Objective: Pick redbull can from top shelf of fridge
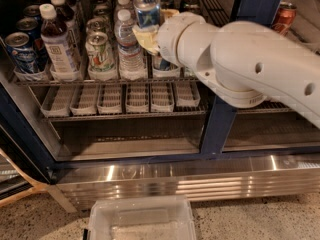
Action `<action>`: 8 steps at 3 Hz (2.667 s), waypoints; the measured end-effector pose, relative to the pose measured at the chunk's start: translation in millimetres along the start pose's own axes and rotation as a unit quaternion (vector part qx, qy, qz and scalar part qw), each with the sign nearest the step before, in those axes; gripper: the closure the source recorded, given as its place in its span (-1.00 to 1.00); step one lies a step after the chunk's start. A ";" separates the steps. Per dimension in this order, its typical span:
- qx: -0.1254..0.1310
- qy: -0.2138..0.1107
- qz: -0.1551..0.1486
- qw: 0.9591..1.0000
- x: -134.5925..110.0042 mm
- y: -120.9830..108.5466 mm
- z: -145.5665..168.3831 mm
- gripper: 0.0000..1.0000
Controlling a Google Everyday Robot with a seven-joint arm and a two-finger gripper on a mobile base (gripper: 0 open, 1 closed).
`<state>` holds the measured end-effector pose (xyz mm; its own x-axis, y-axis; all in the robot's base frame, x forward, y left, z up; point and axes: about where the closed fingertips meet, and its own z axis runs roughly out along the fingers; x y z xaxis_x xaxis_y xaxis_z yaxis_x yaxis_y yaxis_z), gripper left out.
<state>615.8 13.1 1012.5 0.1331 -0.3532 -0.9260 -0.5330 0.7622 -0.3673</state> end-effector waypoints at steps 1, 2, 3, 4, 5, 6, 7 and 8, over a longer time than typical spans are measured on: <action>-0.026 0.001 -0.021 0.999 -39.4 13.6 -21.1 1.00; -0.063 0.023 0.022 0.998 -34.9 22.0 -42.1 1.00; -0.106 0.051 0.092 0.989 -4.9 36.0 -60.3 1.00; -0.152 0.065 0.185 0.969 23.8 60.0 -81.5 1.00; -0.202 0.069 0.207 0.955 25.7 95.4 -100.3 1.00; -0.233 0.085 0.176 0.953 14.7 130.6 -114.7 1.00; -0.248 0.109 0.112 0.956 6.7 160.9 -123.6 1.00; -0.257 0.118 0.077 0.956 6.4 174.7 -128.2 1.00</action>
Offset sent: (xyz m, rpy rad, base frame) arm -0.0692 -0.0016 0.0394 0.0505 0.2825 0.1543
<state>416.4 74.5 953.5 -0.1399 -0.4168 -0.8982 -0.8794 0.4691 -0.0807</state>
